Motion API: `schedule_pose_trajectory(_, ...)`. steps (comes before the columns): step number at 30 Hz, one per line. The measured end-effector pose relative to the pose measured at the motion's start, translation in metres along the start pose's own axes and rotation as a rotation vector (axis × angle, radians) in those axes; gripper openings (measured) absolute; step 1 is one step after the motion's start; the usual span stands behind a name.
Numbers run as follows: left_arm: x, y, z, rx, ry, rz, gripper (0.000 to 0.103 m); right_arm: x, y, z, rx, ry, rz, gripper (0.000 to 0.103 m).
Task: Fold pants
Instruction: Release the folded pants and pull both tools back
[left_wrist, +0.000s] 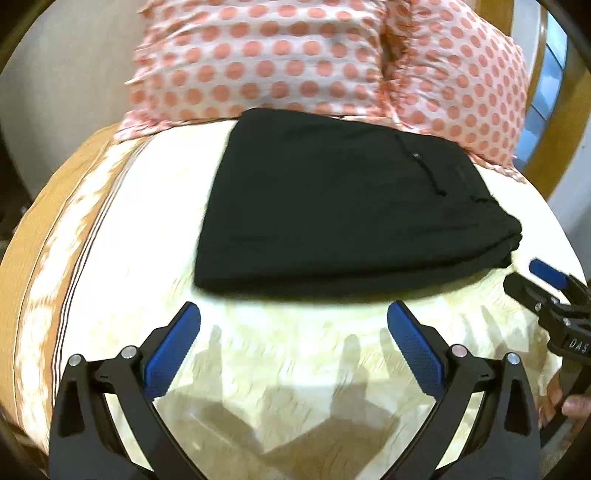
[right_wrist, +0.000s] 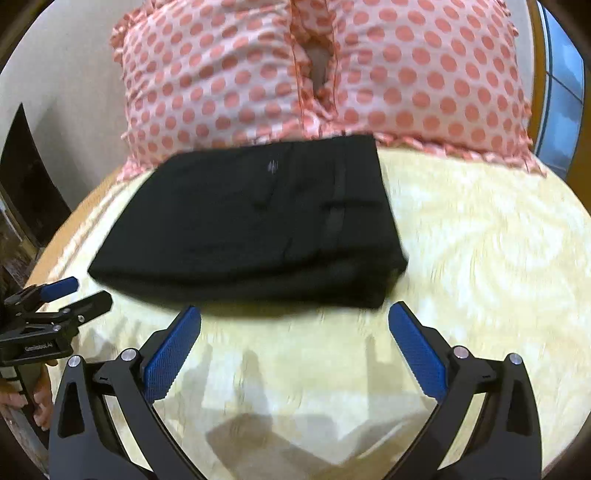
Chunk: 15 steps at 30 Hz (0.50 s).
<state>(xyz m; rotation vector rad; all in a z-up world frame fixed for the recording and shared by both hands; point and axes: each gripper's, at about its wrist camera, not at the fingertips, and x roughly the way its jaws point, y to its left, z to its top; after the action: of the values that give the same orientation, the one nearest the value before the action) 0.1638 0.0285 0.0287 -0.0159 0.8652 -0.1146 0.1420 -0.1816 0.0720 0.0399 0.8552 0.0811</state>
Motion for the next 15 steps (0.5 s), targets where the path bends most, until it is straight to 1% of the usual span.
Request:
schedule_pose_trajectory(5,-0.004,0.004,-0.022,-0.025,-0.005,0.027,0.101,0.0,0.01,-0.015,-0.006,0.001,-0.026,0.102)
schedule_pose_trajectory(8,-0.002,0.006,-0.025,-0.029,-0.001,0.046,0.101,0.003,0.015,-0.019,-0.02,0.012,-0.032,0.102)
schedule_pose_trajectory(11,0.0,0.006,-0.026,-0.032,0.01,0.041,0.101,0.006,0.019,-0.022,-0.029,0.028,-0.031,0.102)
schedule_pose_trajectory(15,0.003,0.002,-0.027,-0.012,0.018,0.055,0.101,0.01,0.02,-0.026,-0.035,0.046,-0.04,0.102)
